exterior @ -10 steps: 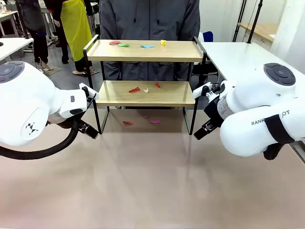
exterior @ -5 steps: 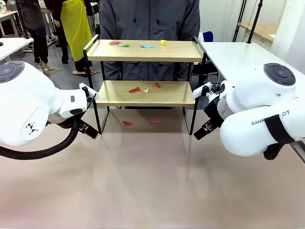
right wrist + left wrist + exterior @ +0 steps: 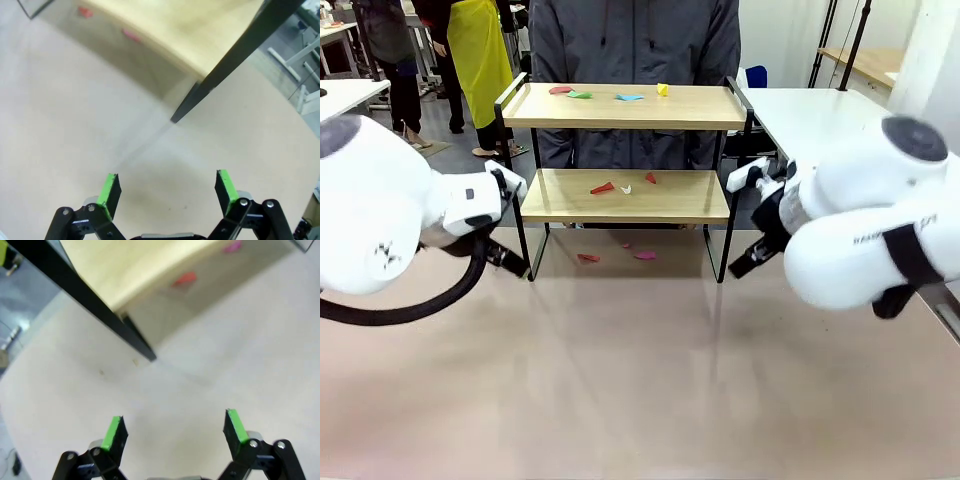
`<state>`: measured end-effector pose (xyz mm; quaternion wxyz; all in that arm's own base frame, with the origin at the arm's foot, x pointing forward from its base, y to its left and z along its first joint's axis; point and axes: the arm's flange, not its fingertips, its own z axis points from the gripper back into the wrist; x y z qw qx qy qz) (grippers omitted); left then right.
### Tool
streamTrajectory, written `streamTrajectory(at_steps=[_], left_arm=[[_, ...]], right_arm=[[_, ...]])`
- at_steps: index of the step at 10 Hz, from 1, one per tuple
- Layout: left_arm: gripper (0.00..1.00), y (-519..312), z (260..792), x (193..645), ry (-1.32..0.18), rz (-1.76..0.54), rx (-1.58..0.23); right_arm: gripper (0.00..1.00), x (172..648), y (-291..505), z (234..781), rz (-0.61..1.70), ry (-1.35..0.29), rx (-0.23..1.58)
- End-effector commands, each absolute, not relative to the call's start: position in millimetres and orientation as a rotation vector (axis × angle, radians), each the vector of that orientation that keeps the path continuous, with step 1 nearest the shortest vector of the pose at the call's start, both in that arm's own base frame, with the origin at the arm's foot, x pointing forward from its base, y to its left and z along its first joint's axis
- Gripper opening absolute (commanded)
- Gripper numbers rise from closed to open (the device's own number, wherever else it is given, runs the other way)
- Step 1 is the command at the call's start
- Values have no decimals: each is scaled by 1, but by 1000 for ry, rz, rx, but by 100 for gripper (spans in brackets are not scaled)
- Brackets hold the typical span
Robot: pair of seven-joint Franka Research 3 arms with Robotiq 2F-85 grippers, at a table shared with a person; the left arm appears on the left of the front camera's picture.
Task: Clean the shelf.
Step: Pick up the Duster handed by the human.
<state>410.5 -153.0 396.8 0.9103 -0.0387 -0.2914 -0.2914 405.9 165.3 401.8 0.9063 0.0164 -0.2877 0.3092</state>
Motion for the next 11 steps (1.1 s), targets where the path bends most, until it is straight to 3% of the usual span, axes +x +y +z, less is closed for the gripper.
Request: streamTrajectory(at_steps=[1,4,5,8,10,11], left_arm=[[100,-115,454,436,-631,-629,-159],[100,-61,496,463,-565,-827,-351],[100,-34,496,471,-649,-1048,-429],[100,37,451,496,-785,-1124,-570],[100,55,435,498,-846,-1109,-586],[100,54,434,495,-794,-1039,-520]], right_arm=[[100,429,146,458,628,-610,123],[100,491,100,481,672,-634,302],[100,513,75,476,747,-619,355],[100,563,-20,430,793,-780,511],[100,571,-56,401,752,-846,607],[100,566,-46,391,648,-907,545]])
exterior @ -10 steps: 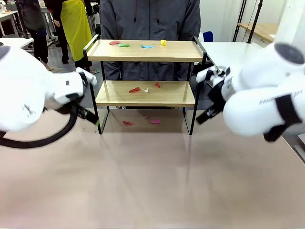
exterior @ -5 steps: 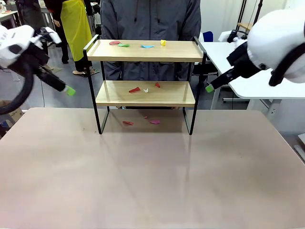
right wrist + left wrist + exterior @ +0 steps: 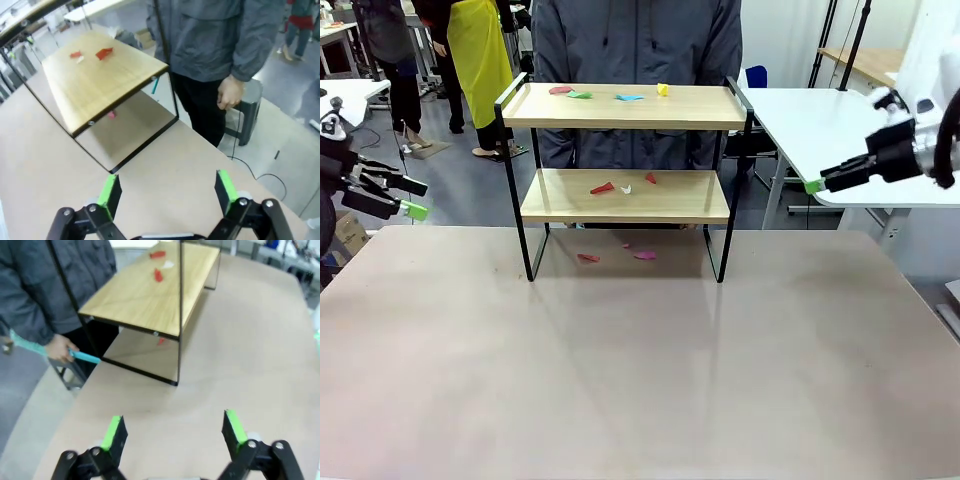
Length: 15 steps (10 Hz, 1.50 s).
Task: Clean the shelf.
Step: Pick up the Duster handed by the human.
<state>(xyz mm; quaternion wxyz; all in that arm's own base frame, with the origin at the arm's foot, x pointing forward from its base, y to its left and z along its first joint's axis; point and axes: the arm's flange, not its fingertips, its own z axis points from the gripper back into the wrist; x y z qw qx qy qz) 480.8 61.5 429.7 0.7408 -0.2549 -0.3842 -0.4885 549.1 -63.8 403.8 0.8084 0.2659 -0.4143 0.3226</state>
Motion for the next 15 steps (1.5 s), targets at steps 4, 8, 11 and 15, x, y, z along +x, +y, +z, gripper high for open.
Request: streamTrajectory(at_steps=[4,8,11,15], left_arm=[[100,58,442,475,-854,-1101,-555],[100,123,424,523,-997,-1058,-710],[100,145,418,534,-1183,-1124,-738],[100,156,411,545,-1307,-1108,-798]], right_arm=[[100,542,-49,429,735,-858,539],[100,568,-126,428,802,-1121,711],[100,562,-173,435,880,-1280,731],[100,578,-220,422,912,-1330,677]])
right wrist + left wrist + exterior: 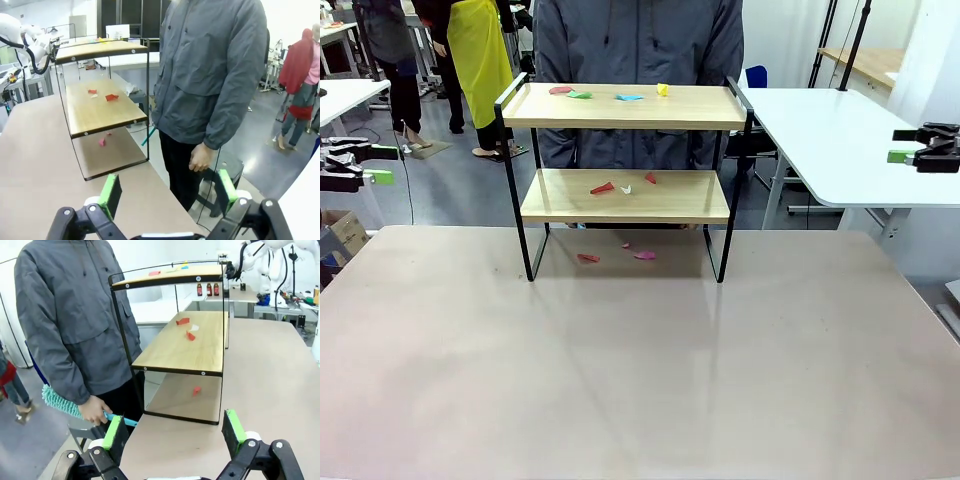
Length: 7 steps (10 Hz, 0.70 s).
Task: Clean the shelf.
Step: Pick up the Duster handed by the human.
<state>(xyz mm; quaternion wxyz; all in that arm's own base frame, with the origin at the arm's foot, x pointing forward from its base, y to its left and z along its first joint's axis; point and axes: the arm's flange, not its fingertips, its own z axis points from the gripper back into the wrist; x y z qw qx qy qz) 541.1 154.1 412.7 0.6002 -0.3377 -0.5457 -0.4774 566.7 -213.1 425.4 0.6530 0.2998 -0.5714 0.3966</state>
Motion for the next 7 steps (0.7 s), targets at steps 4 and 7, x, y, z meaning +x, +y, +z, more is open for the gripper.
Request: streamTrajectory(at_steps=[4,7], left_arm=[[100,167,398,553,-1318,-1094,-893],[100,168,391,556,-1313,-1114,-918]], right_arm=[[100,593,-244,395,897,-1382,736],[100,602,-248,382,879,-1396,739]])
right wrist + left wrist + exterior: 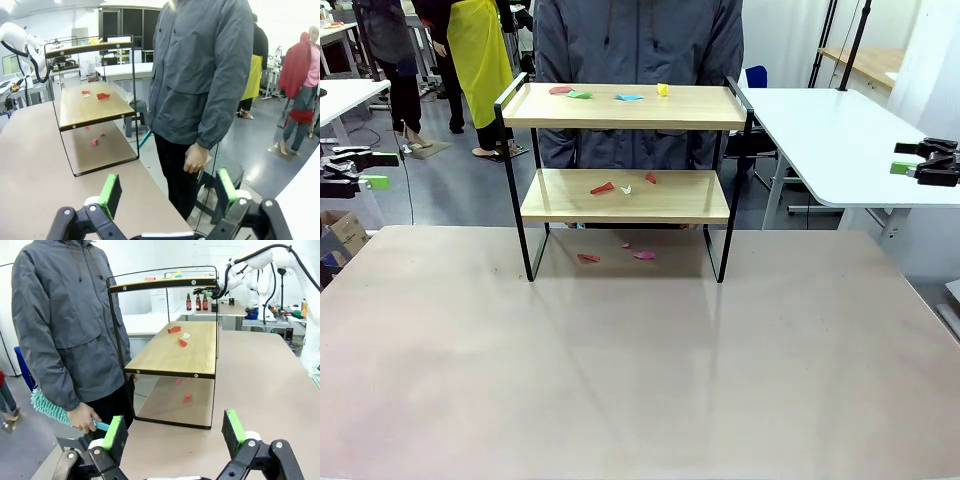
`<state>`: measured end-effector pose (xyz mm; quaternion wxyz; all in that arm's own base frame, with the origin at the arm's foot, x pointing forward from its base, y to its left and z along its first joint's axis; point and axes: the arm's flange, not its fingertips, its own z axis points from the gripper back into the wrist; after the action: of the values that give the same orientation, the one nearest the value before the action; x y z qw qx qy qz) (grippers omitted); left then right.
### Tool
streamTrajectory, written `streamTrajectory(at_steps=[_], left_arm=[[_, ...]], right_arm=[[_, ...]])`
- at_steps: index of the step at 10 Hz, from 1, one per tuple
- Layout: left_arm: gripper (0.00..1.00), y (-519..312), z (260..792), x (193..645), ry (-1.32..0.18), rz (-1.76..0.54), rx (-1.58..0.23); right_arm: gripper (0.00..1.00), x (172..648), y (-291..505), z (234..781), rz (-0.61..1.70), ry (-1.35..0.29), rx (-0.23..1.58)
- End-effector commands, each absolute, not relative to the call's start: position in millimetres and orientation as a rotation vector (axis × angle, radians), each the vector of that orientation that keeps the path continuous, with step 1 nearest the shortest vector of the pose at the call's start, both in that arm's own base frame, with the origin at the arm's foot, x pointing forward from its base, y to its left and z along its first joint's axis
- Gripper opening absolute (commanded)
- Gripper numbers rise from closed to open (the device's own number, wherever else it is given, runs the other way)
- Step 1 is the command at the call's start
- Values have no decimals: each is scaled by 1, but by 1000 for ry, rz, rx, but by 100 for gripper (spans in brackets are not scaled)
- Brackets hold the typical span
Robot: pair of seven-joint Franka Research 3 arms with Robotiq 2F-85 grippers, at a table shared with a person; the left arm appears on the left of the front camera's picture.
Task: Clean the shelf.
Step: Pick up the Duster handed by the human.
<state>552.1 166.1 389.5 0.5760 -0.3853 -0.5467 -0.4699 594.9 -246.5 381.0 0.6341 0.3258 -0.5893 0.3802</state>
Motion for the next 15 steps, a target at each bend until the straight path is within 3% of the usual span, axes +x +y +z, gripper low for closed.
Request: streamTrajectory(at_steps=[1,15], left_arm=[[100,168,390,556,-1308,-1115,-917],[100,166,388,554,-1281,-1105,-920]], right_arm=[[100,604,-248,380,876,-1395,739],[100,604,-247,374,858,-1362,750]])
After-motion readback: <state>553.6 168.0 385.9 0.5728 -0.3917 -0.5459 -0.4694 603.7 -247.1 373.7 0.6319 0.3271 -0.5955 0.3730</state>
